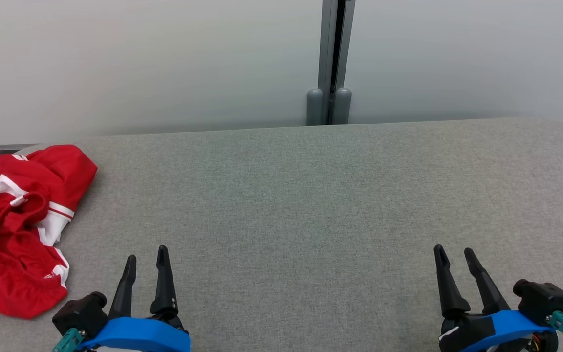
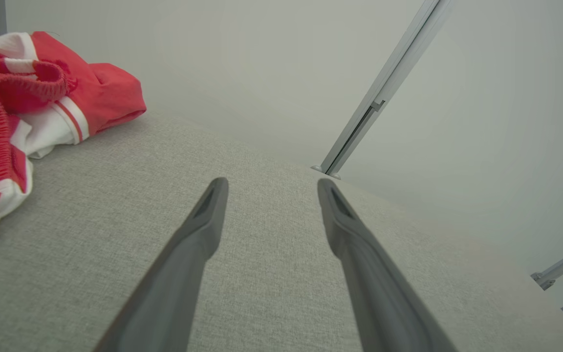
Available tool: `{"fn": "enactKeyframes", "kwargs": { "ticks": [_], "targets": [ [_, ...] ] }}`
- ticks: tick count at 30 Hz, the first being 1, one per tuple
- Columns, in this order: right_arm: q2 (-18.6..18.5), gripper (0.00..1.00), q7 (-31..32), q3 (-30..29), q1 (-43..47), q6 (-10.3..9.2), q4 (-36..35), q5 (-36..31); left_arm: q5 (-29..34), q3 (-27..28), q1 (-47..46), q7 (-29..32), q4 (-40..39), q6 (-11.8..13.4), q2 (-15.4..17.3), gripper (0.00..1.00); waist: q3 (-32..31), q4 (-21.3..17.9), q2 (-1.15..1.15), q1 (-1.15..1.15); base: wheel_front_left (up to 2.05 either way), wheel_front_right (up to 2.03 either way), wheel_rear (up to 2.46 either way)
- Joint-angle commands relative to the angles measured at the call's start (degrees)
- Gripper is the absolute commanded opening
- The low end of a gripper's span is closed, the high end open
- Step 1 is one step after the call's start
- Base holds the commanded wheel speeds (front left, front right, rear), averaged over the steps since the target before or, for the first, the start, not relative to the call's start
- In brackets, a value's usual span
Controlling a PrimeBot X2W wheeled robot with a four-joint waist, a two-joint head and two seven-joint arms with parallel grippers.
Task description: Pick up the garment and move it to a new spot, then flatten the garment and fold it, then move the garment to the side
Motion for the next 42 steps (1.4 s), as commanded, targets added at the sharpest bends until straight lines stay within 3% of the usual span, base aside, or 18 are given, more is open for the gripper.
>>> {"fn": "enactKeyframes", "kwargs": {
  "ticks": [1,42],
  "targets": [
    [-0.44,1.00,-0.59,0.08,-0.15,0.12,-0.18,-1.18,1.14,-0.02,0.13,-0.55,-0.13,0.16,0.32,1.00,0.04,0.00,0.00,0.00,0.00,0.00,0.00],
    [-0.53,1.00,-5.62,-1.01,-0.99,0.10,1.96,-21.08,17.35,-1.50,-1.06,-5.56,7.30,1.41,0.33,1.00,1.04,0.36,0.00,0.00,0.00,0.00,0.00]
  ]
}}
